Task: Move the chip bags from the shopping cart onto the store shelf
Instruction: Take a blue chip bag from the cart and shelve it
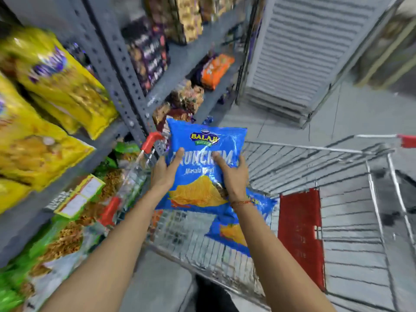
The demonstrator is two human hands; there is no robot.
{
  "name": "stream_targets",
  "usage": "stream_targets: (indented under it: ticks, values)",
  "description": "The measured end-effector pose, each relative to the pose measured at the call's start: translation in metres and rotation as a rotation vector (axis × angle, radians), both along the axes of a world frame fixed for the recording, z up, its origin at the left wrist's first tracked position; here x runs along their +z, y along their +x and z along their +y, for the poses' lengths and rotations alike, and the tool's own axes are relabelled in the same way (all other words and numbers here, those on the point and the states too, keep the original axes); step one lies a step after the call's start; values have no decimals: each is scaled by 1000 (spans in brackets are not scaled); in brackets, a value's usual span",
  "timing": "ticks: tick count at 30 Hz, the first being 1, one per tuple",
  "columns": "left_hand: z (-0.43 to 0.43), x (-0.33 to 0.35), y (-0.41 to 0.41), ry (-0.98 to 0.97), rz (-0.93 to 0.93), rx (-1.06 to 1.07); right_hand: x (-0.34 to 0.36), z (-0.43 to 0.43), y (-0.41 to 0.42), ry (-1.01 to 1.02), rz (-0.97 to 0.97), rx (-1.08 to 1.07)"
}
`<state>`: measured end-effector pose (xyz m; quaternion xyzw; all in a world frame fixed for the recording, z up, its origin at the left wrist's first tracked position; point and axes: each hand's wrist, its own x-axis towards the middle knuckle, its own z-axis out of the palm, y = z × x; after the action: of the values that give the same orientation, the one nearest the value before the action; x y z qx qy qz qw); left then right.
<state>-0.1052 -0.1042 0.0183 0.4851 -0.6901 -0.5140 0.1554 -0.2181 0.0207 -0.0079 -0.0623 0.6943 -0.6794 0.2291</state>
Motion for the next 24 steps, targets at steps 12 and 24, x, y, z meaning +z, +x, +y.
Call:
stream_targets:
  ticks: [12,24]
  values:
    - [-23,240,78,-466,494,50,270,-50,38,-423,294,148]
    - [-49,409,203,-932,539,286,446,-125,137,-775,427,433]
